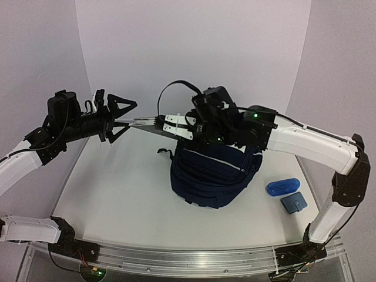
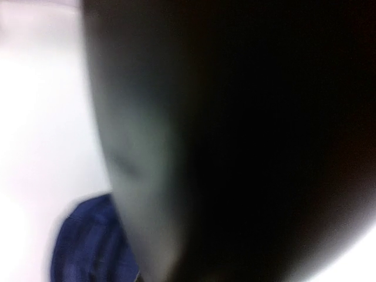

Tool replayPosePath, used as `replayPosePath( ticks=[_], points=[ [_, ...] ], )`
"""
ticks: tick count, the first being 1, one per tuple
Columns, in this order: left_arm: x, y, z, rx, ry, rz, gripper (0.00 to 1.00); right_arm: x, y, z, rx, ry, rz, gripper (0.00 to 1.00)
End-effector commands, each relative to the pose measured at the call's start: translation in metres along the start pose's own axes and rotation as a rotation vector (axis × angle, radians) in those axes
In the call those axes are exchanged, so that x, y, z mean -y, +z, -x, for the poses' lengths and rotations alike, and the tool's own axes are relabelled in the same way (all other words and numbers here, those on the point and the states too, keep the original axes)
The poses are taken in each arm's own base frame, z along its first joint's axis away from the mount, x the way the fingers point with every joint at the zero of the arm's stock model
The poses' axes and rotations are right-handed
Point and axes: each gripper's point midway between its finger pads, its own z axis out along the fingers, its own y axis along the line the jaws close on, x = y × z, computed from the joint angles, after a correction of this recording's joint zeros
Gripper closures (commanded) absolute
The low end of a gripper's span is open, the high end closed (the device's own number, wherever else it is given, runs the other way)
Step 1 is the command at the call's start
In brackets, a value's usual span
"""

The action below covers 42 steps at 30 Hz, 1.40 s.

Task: Pack the student bag
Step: Pick up the book from the center of the board.

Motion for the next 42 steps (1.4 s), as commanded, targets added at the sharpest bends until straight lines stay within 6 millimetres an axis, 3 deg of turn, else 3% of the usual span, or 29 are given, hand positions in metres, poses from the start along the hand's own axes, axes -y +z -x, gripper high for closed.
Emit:
replayPosePath(
  ticks=[1, 9, 15, 22, 31, 38, 42],
  points=[
    [0.009, 0.009, -0.002, -0.004, -0.082, -0.116, 0.0, 0.08, -0.022, -0.015, -0.115, -0.112, -0.477, 1.0],
    [0.001, 0.033, -0.01, -0.065, -0.166, -0.175, 0.0, 0.084, -0.032, 0.003, -0.082, -0.171, -0.703, 1.0],
    [-0.016, 0.038, -0.017, -0.074, -0.202, -0.159, 0.0, 0.076, -0.029, 0.01, -0.061, -0.17, -0.732, 1.0],
    [-0.001, 0.037, -0.015, -0.07, -0.155, -0.22, 0.0, 0.05, -0.017, 0.02, -0.061, -0.301, -0.764, 1.0],
    [0.004, 0.027, -0.014, -0.035, -0.123, -0.249, 0.03, 0.038, -0.005, 0.018, -0.087, -0.313, -0.754, 1.0],
    [-0.008, 0.045, -0.014, -0.058, -0.142, -0.224, 0.26, 0.025, -0.003, 0.027, -0.072, -0.358, -0.763, 0.94],
    [-0.011, 0.047, -0.011, -0.039, -0.126, -0.212, 0.48, 0.013, -0.001, 0.027, -0.072, -0.394, -0.764, 0.81]
  ],
)
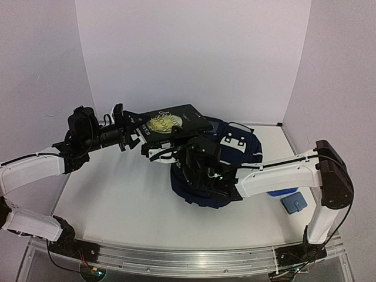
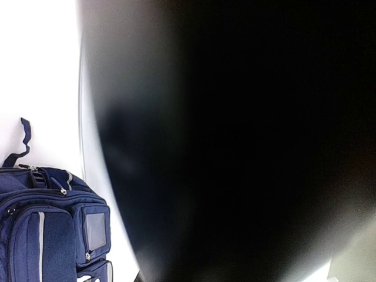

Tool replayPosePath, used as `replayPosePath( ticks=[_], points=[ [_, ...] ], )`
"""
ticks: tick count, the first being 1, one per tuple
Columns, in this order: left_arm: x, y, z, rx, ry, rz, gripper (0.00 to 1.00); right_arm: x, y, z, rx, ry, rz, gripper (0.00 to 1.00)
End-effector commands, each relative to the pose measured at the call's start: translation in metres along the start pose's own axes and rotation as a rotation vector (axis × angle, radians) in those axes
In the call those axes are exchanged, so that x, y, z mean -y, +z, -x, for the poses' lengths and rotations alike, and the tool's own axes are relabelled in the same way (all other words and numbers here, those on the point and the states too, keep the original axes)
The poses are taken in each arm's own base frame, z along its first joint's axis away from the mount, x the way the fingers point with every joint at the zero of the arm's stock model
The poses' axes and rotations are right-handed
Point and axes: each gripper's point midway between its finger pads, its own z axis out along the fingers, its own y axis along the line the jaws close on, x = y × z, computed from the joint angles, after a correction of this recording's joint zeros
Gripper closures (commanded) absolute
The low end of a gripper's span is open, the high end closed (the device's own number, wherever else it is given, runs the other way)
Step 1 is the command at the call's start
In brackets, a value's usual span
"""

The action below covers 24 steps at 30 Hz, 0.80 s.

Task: Pack the student bag
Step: Pick up the book from the center of the board.

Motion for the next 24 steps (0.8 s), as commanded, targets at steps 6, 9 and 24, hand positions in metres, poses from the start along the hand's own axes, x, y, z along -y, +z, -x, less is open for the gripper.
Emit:
replayPosePath(
  ticks=[6, 9, 24],
  points=[
    [0.014, -0.003, 0.01, 0.049, 0.1, -0.004, 0.93, 0.009, -0.022, -0.009, 0.008, 0.108, 0.003, 0.49],
    [0.01, -0.005, 0.011, 0.054, 0.126, 0.027, 1.0, -0.022, -0.04, -0.017, 0.038, 0.157, 0.245, 0.23],
    [0.052, -0.025, -0.024, -0.165, 0.422, -0.164, 1.0, 0.023, -0.09, -0.102, 0.121, 1.457, 1.403, 0.02]
  ],
)
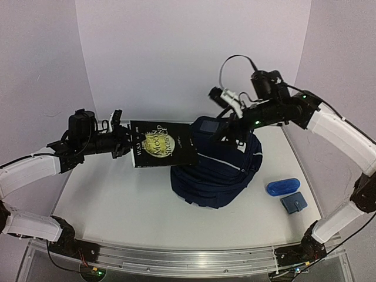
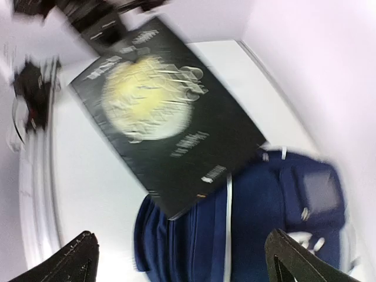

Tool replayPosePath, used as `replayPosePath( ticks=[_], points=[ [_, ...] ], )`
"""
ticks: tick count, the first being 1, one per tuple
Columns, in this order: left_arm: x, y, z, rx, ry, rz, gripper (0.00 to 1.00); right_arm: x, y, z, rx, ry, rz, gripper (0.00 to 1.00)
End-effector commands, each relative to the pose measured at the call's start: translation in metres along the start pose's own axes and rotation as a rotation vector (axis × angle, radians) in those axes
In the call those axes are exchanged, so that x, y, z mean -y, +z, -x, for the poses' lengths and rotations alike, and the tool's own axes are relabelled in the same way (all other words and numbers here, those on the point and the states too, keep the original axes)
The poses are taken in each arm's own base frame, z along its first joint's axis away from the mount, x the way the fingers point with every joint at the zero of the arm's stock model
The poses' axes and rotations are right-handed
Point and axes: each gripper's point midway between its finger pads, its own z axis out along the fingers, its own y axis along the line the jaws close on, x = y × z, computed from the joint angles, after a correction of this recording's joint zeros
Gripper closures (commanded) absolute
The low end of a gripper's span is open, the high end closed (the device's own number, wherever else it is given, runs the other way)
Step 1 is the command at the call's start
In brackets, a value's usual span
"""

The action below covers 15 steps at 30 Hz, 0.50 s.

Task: Pack the student bag
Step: Pick up the book from the center of the board.

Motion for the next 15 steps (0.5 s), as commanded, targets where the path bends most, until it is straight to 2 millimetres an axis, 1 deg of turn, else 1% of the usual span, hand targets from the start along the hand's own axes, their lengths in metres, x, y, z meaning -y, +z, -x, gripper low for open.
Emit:
replayPosePath(
  ticks=[1, 3, 5, 6, 8, 11, 12, 15],
  points=[
    [0.101, -0.025, 0.0, -0.043, 0.265, -0.37, 1.0, -0.002, -0.019, -0.022, 0.025, 0.569, 0.343, 0.02],
    [0.112, -0.027, -0.005, -0.073, 0.291, -0.429, 1.0, 0.023, -0.016, -0.026, 0.086, 0.74, 0.377, 0.02],
    [0.12, -0.029, -0.008, -0.086, 0.312, -0.475, 1.0, 0.038, -0.011, -0.028, 0.134, 0.826, 0.382, 0.02],
    [0.124, -0.03, -0.008, -0.087, 0.321, -0.49, 1.0, 0.04, -0.009, -0.029, 0.144, 0.853, 0.394, 0.02],
    [0.13, -0.032, -0.007, -0.076, 0.338, -0.509, 1.0, 0.04, -0.005, -0.021, 0.189, 0.895, 0.459, 0.02],
    [0.133, -0.028, -0.009, -0.084, 0.34, -0.526, 1.0, 0.041, -0.001, -0.012, 0.238, 0.969, 0.529, 0.02],
    [0.134, -0.027, -0.009, -0.084, 0.341, -0.537, 1.0, 0.04, 0.002, -0.011, 0.236, 0.975, 0.54, 0.02],
    [0.134, -0.024, -0.009, -0.081, 0.327, -0.556, 1.0, 0.026, 0.017, -0.009, 0.202, 0.981, 0.591, 0.03]
  ],
)
